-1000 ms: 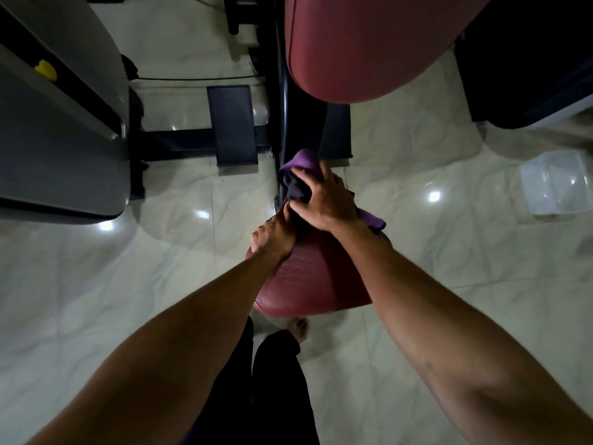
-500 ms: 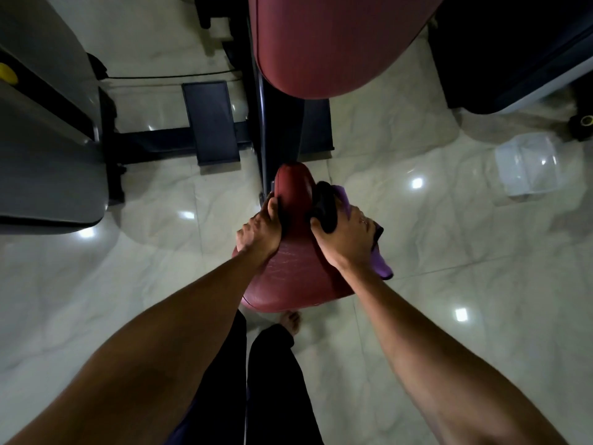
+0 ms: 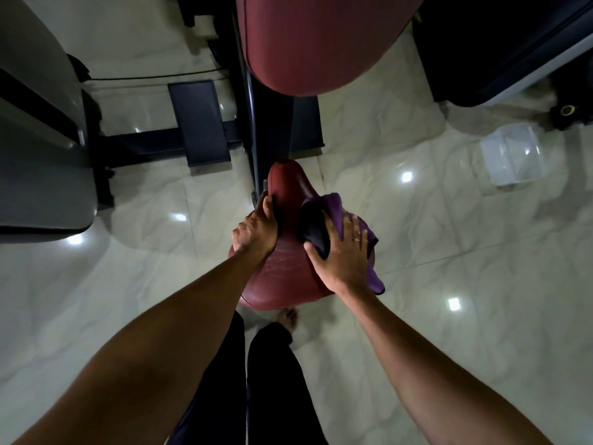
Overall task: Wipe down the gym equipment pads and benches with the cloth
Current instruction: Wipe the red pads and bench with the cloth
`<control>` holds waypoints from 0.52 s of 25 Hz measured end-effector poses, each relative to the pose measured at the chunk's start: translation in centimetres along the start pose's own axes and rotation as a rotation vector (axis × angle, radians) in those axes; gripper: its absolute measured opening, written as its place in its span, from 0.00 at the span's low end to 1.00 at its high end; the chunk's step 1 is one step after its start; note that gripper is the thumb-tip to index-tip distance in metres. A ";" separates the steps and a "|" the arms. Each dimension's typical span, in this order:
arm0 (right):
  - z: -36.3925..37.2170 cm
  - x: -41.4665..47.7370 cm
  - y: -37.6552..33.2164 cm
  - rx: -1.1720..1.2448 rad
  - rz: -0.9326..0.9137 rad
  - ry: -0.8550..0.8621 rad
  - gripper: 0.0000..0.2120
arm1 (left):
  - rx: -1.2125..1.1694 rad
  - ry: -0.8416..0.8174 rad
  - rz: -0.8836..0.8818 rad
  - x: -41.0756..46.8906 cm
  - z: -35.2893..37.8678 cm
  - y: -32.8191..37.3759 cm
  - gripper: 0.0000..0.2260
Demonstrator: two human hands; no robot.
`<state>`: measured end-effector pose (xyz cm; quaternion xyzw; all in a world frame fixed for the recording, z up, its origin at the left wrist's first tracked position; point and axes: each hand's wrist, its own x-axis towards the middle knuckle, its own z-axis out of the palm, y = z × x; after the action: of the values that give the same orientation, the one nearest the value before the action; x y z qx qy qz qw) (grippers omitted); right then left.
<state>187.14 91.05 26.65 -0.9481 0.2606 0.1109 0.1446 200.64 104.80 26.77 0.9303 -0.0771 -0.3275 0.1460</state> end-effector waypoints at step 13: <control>2.7 -4.1 -2.8 -0.030 -0.033 0.106 0.32 | -0.231 -0.076 0.009 -1.4 0.2 -5.4 0.25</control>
<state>184.82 96.18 25.94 -0.9588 0.2507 0.0620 0.1182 199.68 110.17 25.69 0.8939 -0.0487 -0.3686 0.2505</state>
